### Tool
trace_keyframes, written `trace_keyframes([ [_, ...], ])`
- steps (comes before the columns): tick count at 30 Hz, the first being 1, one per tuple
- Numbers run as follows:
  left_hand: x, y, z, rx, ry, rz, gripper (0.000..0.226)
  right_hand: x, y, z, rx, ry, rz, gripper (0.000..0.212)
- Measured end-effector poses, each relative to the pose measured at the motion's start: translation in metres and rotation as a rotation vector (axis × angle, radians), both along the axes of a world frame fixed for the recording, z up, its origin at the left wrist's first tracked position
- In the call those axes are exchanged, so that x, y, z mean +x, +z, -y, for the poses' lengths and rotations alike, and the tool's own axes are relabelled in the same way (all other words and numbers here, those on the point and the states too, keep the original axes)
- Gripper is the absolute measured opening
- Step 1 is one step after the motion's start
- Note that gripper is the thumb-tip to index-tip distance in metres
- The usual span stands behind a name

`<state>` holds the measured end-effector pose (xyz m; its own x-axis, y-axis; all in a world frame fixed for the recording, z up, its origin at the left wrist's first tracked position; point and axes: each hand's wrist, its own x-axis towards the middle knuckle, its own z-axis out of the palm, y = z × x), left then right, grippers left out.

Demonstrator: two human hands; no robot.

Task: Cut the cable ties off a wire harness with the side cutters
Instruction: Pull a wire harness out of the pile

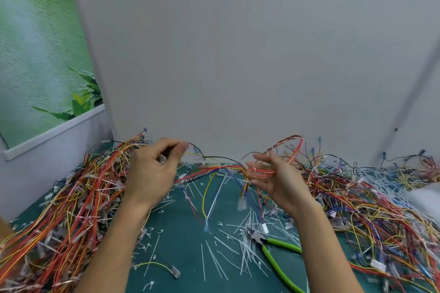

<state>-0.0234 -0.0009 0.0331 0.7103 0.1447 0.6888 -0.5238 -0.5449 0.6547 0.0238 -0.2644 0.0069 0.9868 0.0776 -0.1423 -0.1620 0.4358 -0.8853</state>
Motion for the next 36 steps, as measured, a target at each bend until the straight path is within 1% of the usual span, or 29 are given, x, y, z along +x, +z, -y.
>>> trace_keyframes([
  [2, 0.002, -0.002, -0.002, -0.073, 0.020, -0.019, 0.016, -0.004, 0.001, -0.003, -0.115, 0.048, 0.006, 0.052],
  [4, 0.004, -0.003, -0.003, -0.137, -0.004, -0.050, 0.016, -0.007, 0.004, -0.005, -0.146, 0.093, 0.029, 0.056],
  [6, 0.005, -0.002, -0.001, -0.210, -0.027, -0.038, 0.014, -0.009, 0.007, -0.005, -0.096, 0.102, 0.047, 0.053],
  [9, 0.008, -0.003, -0.006, -0.280, -0.010, -0.016, 0.015, -0.009, 0.012, -0.002, 0.079, 0.069, 0.030, 0.041],
  [11, 0.010, -0.003, -0.009, -0.333, -0.012, -0.035, 0.016, -0.009, 0.013, 0.000, 0.174, 0.046, 0.019, 0.036],
  [12, 0.010, -0.002, -0.010, -0.342, -0.018, -0.048, 0.017, -0.009, 0.013, 0.000, 0.190, 0.034, 0.019, 0.035],
  [13, 0.010, -0.002, -0.010, -0.314, -0.025, -0.061, 0.017, -0.009, 0.013, 0.000, 0.196, 0.026, 0.022, 0.034],
  [15, 0.007, -0.001, -0.010, -0.174, -0.064, -0.134, 0.020, -0.010, 0.013, -0.002, 0.203, 0.023, 0.033, 0.032],
  [17, 0.004, 0.000, -0.009, -0.022, -0.146, -0.300, 0.026, -0.012, 0.014, -0.004, 0.203, 0.034, 0.052, 0.032],
  [19, 0.001, 0.000, -0.007, 0.065, -0.190, -0.424, 0.029, -0.015, 0.015, -0.006, 0.186, 0.050, 0.090, 0.032],
  [21, -0.001, 0.000, -0.003, 0.118, -0.196, -0.470, 0.027, -0.017, 0.016, -0.009, 0.160, 0.068, 0.133, 0.030],
  [24, -0.002, 0.000, 0.004, 0.135, -0.224, -0.498, 0.022, -0.022, 0.018, -0.016, 0.142, 0.114, 0.175, 0.023],
  [27, -0.003, -0.001, 0.008, 0.205, -0.286, -0.539, 0.028, -0.024, 0.020, -0.021, 0.165, 0.119, 0.192, 0.016],
  [28, -0.004, 0.000, 0.007, 0.225, -0.314, -0.536, 0.029, -0.023, 0.020, -0.021, 0.187, 0.099, 0.189, 0.012],
  [30, -0.007, 0.001, 0.005, 0.204, -0.337, -0.444, 0.030, -0.020, 0.020, -0.019, 0.253, 0.054, 0.151, 0.011],
  [33, -0.005, 0.002, -0.002, 0.041, -0.271, -0.274, 0.031, -0.016, 0.018, -0.014, 0.339, 0.029, 0.052, 0.011],
  [36, -0.001, 0.000, -0.004, -0.081, -0.220, -0.200, 0.029, -0.014, 0.018, -0.009, 0.381, 0.014, 0.002, 0.008],
])
